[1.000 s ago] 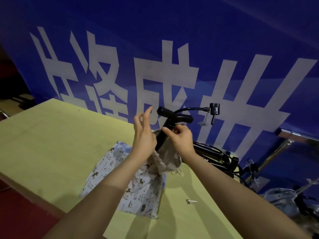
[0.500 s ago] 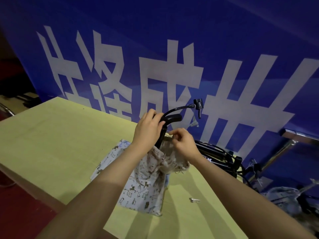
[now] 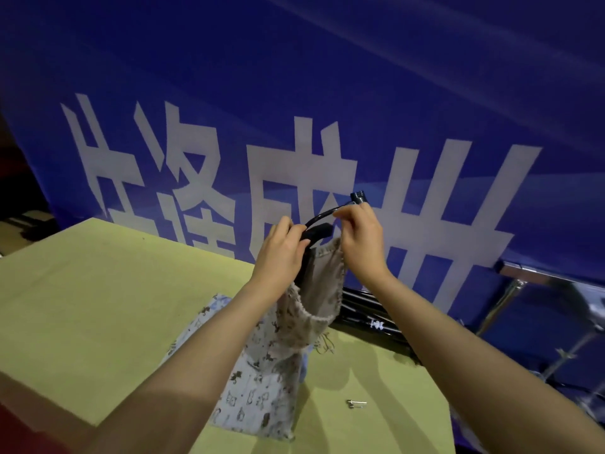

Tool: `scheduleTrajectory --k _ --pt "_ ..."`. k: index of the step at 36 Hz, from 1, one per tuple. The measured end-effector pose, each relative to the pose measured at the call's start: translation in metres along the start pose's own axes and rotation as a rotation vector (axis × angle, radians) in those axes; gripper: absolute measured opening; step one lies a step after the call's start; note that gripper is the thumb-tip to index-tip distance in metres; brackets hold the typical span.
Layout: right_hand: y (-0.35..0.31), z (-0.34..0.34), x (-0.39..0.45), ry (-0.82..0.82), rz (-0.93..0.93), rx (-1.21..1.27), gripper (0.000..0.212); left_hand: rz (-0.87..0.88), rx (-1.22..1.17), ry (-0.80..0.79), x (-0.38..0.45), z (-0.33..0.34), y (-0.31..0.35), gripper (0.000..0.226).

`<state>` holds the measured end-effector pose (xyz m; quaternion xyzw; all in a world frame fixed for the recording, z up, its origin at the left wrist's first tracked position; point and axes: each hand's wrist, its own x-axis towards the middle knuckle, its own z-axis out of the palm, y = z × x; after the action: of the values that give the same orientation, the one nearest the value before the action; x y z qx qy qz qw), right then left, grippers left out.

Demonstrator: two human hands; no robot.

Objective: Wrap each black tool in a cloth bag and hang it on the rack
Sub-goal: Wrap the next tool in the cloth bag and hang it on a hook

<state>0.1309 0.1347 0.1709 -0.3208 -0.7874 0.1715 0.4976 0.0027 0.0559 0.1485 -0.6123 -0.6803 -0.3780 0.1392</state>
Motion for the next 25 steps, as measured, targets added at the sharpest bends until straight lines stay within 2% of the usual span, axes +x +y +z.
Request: scheduleTrajectory --k 4,10,13,15,17,21,23,25 --pt "-0.007 -0.016 0.019 0.021 -0.021 0.056 0.023 0.026 0.003 -0.043 0.009 0.001 0.012 0.027" --pt "-0.012 -0.035 0.035 0.049 0.173 0.286 0.019 0.008 0.064 -0.176 0.013 0.015 0.032 0.024" --pt "-0.011 -0.048 0.038 -0.007 0.249 0.358 0.028 -0.03 0.075 -0.227 0.014 0.022 0.037 0.023" --pt "-0.009 -0.054 0.037 -0.072 0.226 0.254 0.037 -0.038 0.092 -0.247 0.016 0.024 0.04 0.022" --pt "-0.003 -0.056 0.036 -0.123 0.139 0.05 0.042 -0.021 0.147 -0.271 0.017 0.026 0.043 0.021" --pt "0.011 -0.056 0.034 -0.151 -0.063 -0.236 0.041 0.005 0.25 -0.308 0.02 0.026 0.046 0.024" --pt "0.011 -0.056 0.034 -0.104 -0.095 -0.238 0.039 0.036 0.291 -0.327 0.023 0.026 0.049 0.026" --pt "0.007 -0.057 0.039 -0.022 -0.042 -0.15 0.033 0.047 0.304 -0.337 0.025 0.025 0.05 0.026"
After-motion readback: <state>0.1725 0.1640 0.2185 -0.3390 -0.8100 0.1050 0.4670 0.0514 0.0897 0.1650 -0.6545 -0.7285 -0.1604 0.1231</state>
